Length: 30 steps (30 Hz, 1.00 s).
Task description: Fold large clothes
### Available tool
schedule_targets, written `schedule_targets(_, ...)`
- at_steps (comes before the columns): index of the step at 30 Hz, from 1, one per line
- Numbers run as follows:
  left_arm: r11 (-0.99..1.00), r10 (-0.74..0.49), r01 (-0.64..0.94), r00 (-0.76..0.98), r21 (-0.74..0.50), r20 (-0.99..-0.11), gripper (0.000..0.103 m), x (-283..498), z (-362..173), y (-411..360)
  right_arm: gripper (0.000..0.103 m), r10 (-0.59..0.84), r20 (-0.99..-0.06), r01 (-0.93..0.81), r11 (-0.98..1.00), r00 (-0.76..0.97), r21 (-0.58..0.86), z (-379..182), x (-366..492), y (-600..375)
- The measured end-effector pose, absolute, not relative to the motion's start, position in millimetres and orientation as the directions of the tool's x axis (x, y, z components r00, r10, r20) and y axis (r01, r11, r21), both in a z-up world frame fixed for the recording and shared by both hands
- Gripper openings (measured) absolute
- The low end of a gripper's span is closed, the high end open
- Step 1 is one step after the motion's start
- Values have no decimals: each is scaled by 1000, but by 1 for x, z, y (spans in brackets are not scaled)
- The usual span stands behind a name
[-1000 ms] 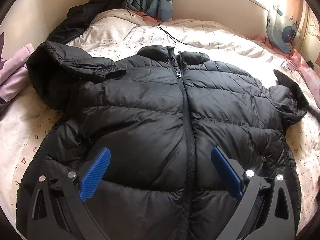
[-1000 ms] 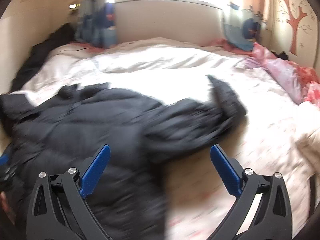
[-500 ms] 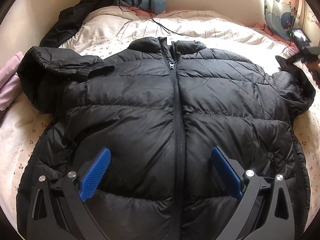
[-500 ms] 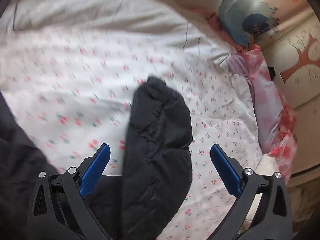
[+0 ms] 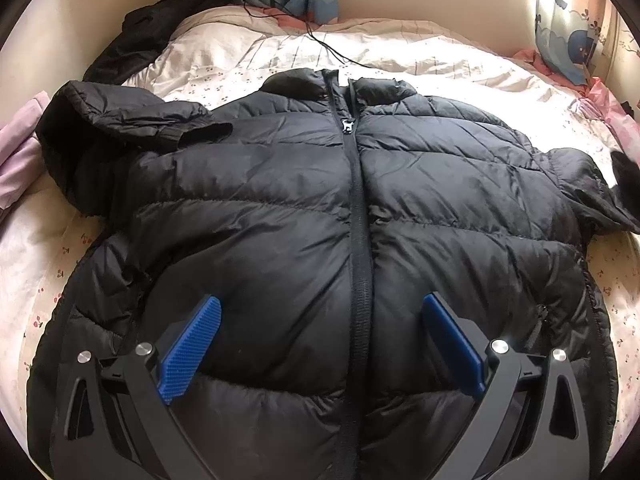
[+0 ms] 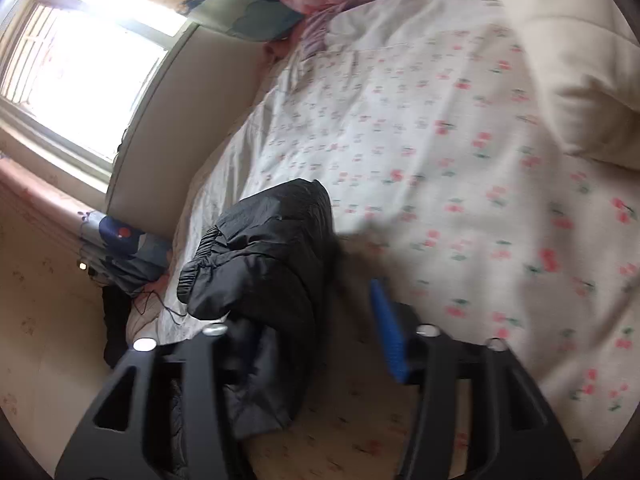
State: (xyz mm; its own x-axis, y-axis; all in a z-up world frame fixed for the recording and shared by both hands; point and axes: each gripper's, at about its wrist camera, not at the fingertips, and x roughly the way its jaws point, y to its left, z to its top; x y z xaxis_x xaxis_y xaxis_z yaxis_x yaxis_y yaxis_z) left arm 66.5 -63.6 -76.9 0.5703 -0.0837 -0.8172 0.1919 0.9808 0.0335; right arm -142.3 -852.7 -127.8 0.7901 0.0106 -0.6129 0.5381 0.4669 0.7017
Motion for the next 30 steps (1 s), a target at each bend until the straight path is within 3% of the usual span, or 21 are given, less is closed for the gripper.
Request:
schedule_targets(2, 981, -81, 190, 569, 35, -818, 97, 67, -77, -64, 68, -47, -671, 580, 549, 740, 601, -119, -135, -853)
schedule_targets(5, 981, -73, 190, 572, 46, -817, 97, 67, -77, -65, 75, -242, -752, 621, 736, 614, 270, -95, -107, -835)
schedule_targets(10, 978, -61, 199, 577, 67, -815, 97, 68, -78, -72, 75, -287, -779, 519, 853, 557, 57, -90, -53, -809)
schedule_targets(12, 976, -56, 203, 578, 77, -814, 97, 69, -78, -74, 63, -212, -801, 513, 847, 560, 135, -100, -37, -824)
schedule_targets(13, 976, -55, 202, 578, 77, -814, 97, 68, -78, -74, 37, -161, -797, 531, 817, 583, 224, -103, -38, -836)
schedule_targets(14, 977, -56, 202, 578, 76, -814, 97, 68, -78, -74, 23, -118, -769, 548, 769, 628, 330, -103, -49, -848)
schedule_targets(16, 978, -60, 199, 579, 70, -813, 97, 68, -76, -72, 15, -53, -651, 542, 608, 757, 581, -103, -79, -878)
schedule_targets(18, 979, -64, 192, 580, 61, -812, 97, 68, -74, -69, 13, -47, -489, 463, 408, 871, 787, -114, -118, -900)
schedule_targets(20, 981, -68, 186, 580, 51, -812, 97, 68, -73, -67, 12, -83, -426, 430, 303, 901, 850, -127, -143, -908)
schedule_targets(25, 982, -59, 182, 573, 57, -817, 97, 65, -73, -59, 12, -72, -402, 409, 135, 913, 903, -175, -170, -916)
schedule_targets(30, 985, -45, 160, 581, 59, -813, 97, 62, -69, -44, 5, -57, -331, 335, 228, 942, 914, -145, -153, -902)
